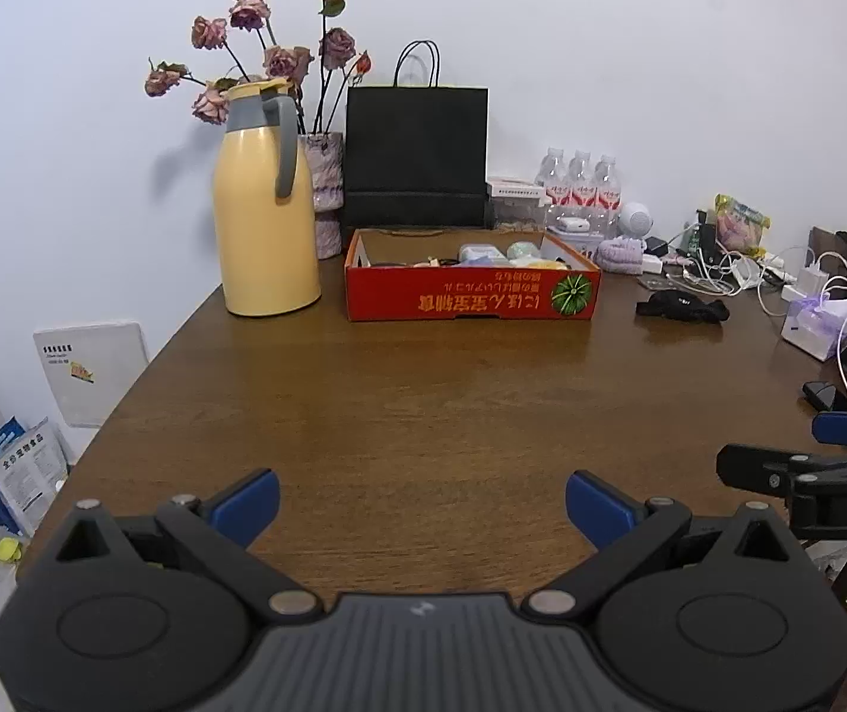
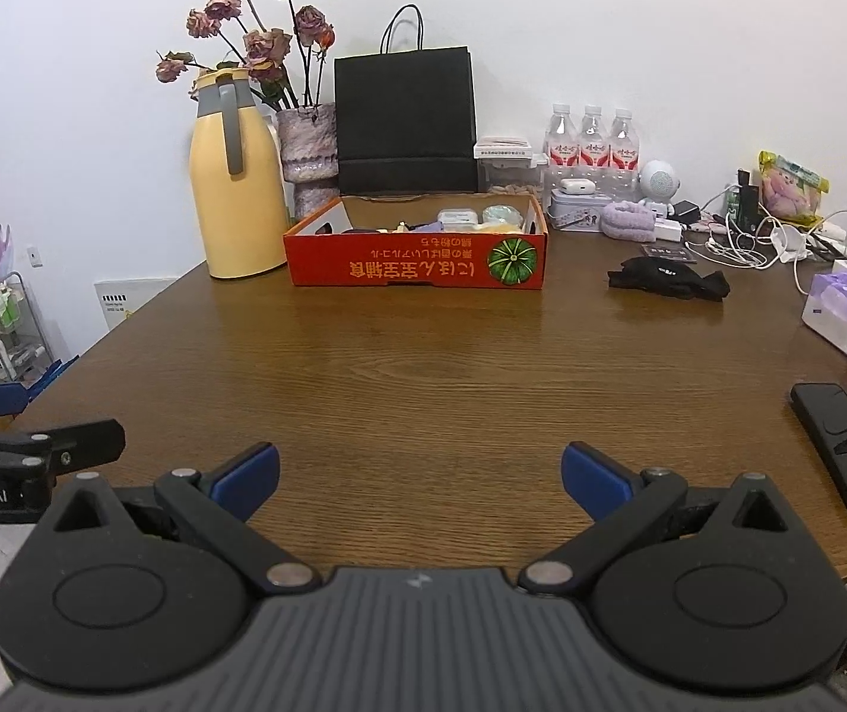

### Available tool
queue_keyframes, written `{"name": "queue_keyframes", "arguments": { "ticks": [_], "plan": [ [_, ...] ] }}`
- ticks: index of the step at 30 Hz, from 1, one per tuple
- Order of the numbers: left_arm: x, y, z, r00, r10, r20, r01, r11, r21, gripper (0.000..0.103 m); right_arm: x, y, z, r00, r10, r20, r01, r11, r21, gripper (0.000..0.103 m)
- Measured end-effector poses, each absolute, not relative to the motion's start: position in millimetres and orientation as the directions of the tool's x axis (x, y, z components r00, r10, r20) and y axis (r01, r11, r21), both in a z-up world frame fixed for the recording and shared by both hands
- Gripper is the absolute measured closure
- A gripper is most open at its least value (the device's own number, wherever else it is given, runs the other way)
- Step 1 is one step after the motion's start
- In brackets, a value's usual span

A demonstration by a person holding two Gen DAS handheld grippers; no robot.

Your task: Organize objects

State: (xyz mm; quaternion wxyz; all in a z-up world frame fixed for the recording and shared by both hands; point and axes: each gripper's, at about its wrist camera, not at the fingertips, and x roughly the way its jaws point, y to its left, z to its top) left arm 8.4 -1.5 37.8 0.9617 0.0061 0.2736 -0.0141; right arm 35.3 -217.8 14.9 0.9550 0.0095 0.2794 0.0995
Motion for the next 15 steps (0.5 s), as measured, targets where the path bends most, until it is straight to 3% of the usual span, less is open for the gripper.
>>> {"name": "queue_keyframes", "arguments": {
  "ticks": [15],
  "plan": [
    [14.6, 2.6, 32.8, 0.843, -0.044, -0.536, 0.035, 0.999, -0.028, 0.0, 39.9, -219.2, 9.6, 0.82, 0.191, -0.539, -0.184, 0.981, 0.068, 0.0]
  ]
}}
